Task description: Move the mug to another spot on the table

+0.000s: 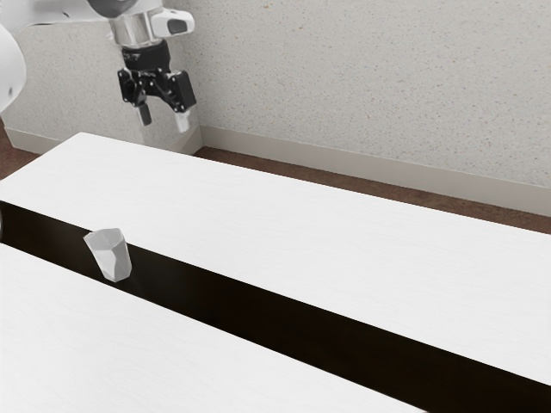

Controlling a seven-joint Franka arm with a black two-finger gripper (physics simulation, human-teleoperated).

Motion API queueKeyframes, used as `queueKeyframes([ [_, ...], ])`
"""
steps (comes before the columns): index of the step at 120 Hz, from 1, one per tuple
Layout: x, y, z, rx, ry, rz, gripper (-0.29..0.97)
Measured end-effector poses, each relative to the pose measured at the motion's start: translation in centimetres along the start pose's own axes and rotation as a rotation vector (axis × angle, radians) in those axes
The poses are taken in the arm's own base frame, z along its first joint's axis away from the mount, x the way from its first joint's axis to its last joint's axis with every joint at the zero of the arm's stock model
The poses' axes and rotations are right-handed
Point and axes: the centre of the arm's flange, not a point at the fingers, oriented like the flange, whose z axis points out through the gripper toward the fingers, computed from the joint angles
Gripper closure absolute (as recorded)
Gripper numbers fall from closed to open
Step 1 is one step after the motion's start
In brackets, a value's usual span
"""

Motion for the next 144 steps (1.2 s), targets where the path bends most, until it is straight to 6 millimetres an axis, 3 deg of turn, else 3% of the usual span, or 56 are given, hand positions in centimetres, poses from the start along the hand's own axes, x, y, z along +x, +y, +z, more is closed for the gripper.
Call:
queueKeyframes([
  [15,-0.4,0.0,-0.1,0.008,-0.017,0.004,0.00],
  [25,-0.3,-1.0,0.1,0.051,-0.021,-0.022,0.00],
  [33,-0.5,-3.0,0.0,0.076,-0.018,-0.067,0.00],
  [40,-0.8,-6.4,0.3,0.055,-0.013,-0.124,0.00],
  [49,-1.7,-10.2,2.2,-0.006,-0.023,-0.183,0.00],
  [64,-2.4,-14.2,4.9,-0.071,-0.025,-0.290,0.00],
  [81,-0.5,-17.9,11.0,-0.103,-0.072,-0.423,0.00],
  [97,-1.3,-21.0,16.2,-0.145,-0.097,-0.556,0.00],
  [117,-2.7,-25.6,17.9,-0.131,-0.049,-0.719,0.00],
  [125,-3.4,-26.9,19.7,-0.128,-0.056,-0.794,0.00],
  [144,-6.8,-31.1,22.3,-0.122,-0.075,-1.020,0.00],
])
